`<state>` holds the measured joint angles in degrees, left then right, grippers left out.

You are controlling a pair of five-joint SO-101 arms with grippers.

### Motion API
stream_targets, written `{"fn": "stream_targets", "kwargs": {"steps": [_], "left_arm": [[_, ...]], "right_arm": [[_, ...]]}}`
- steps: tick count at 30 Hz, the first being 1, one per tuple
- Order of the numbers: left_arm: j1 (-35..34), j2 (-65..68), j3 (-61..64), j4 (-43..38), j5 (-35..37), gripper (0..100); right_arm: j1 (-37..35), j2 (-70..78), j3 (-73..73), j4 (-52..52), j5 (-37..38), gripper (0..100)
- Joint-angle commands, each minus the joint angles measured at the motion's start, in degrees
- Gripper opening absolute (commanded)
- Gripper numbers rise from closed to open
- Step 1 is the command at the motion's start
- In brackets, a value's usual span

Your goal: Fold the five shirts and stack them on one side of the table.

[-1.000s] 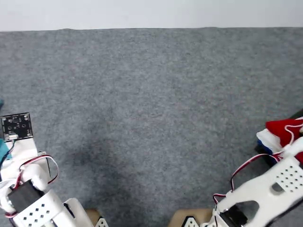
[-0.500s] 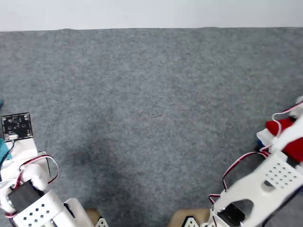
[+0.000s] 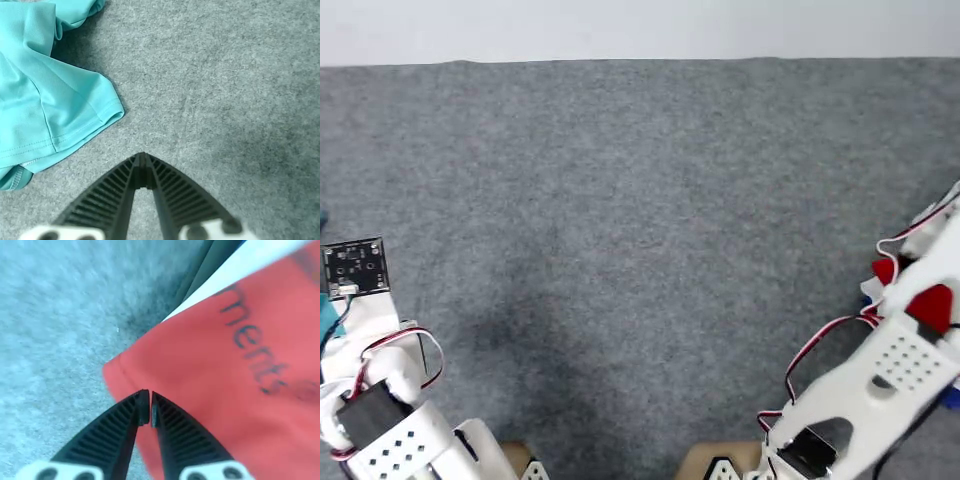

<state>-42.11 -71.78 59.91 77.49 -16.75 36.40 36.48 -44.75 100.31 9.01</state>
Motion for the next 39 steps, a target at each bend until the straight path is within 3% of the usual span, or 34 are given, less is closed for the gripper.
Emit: {"fn": "stream_targets", "kwargs": {"steps": [1,12,19,31,39], "left_arm": [[0.09,-0.35,-0.57,-0.7,-0.35,0],[0.09,-0.35,-0.57,-0.79,-0.35,0],[0.09,-0.35,-0.57,-0.79,-0.35,0],[0.09,-0.7,-0.57,-0.88,-0.35,0],[0.18,-0.79,-1.36,-0.79,-0.35,0]], "right_arm": [[-0.48,-11.47,-1.14,2.24,-0.18,0.9],[3.74,-18.68,24.18,0.48,0.0,0.9],[6.81,-15.25,26.55,-3.3,0.0,0.9],[0.31,-35.3,22.59,2.15,-0.09,0.9],[-3.47,-50.24,36.66,2.15,-0.35,0.9]]}}
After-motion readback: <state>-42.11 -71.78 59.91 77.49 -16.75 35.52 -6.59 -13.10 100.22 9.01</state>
